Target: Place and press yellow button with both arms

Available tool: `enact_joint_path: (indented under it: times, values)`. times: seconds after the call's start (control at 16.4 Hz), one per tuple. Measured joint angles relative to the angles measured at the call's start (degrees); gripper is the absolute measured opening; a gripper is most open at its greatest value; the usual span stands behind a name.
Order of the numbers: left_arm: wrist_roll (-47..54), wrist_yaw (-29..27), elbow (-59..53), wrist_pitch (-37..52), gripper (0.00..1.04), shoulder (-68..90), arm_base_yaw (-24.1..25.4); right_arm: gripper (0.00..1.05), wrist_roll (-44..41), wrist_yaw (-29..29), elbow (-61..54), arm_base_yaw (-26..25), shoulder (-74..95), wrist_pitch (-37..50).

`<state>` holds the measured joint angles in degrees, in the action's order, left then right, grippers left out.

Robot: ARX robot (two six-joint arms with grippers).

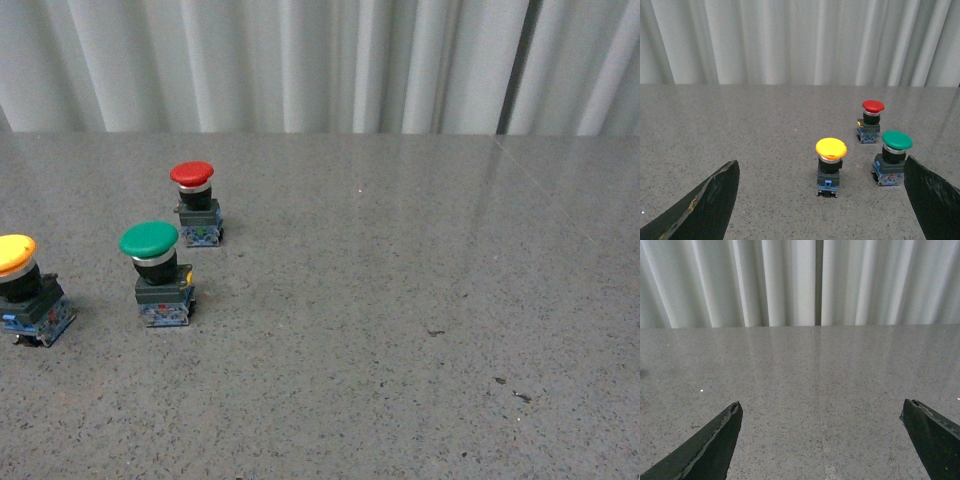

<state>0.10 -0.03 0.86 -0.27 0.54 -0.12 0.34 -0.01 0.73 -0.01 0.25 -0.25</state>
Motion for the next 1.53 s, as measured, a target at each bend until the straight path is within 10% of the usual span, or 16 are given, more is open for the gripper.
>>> enact_joint_path:
  times: [1.1, 1.22, 1.53]
  values:
    - [0.00, 0.00, 0.00, 0.00, 0.98, 0.00, 0.00, 0.98, 0.00, 0.00, 0.00, 0.00, 0.00, 0.00]
    - [1.09, -3.82, 5.16, -12.09, 0.98, 7.67, -1.31, 0.98, -0.02, 0.00, 0.00, 0.00, 0.00, -0.02]
    - [4.83, -1.62, 23.15, 12.04, 0.98, 40.85, -1.73, 0.98, 0.00, -0.02, 0.00, 0.00, 0.00, 0.00]
